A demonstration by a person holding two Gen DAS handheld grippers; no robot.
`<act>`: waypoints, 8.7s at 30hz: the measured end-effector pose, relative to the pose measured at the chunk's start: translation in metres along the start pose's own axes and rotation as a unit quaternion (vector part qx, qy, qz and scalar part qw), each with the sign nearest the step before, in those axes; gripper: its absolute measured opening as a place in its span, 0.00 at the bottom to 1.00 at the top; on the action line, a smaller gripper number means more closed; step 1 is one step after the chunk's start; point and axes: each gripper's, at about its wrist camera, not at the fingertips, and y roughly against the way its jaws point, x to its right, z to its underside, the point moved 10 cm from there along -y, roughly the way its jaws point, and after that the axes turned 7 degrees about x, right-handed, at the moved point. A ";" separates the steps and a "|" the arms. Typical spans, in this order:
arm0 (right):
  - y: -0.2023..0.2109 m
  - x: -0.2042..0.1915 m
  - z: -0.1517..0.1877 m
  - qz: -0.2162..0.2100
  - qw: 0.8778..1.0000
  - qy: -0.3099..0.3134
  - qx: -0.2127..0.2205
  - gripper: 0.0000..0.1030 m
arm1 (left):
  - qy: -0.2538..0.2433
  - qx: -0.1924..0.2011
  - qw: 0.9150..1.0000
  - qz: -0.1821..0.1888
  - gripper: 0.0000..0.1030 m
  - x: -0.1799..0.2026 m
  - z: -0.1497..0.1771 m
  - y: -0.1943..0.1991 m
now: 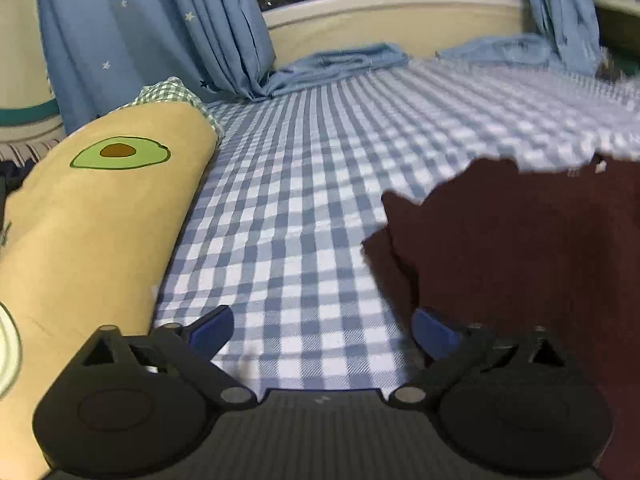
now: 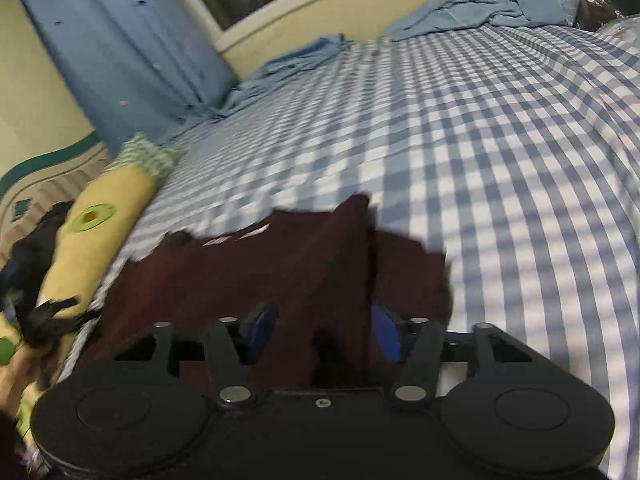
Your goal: Fold small clothes
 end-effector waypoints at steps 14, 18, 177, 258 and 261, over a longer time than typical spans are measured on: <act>0.075 -0.040 0.081 -0.003 1.000 0.016 0.024 0.66 | 0.051 0.011 0.999 -0.006 0.98 0.001 -0.007 -0.018; 0.088 -0.044 0.089 -0.002 0.999 0.015 0.029 0.66 | 0.069 0.005 0.998 0.009 0.98 0.002 -0.022 -0.033; 0.207 -0.045 0.166 0.099 0.982 0.038 0.155 0.96 | 0.003 0.026 0.974 0.227 0.99 0.339 -0.089 0.215; 0.001 0.103 0.013 -0.050 0.975 -0.204 0.077 0.48 | 0.026 0.073 0.997 -0.025 0.98 0.312 0.025 0.146; -0.015 0.102 0.008 -0.038 0.982 -0.178 0.060 0.28 | 0.030 0.067 0.997 -0.020 0.98 0.312 0.026 0.143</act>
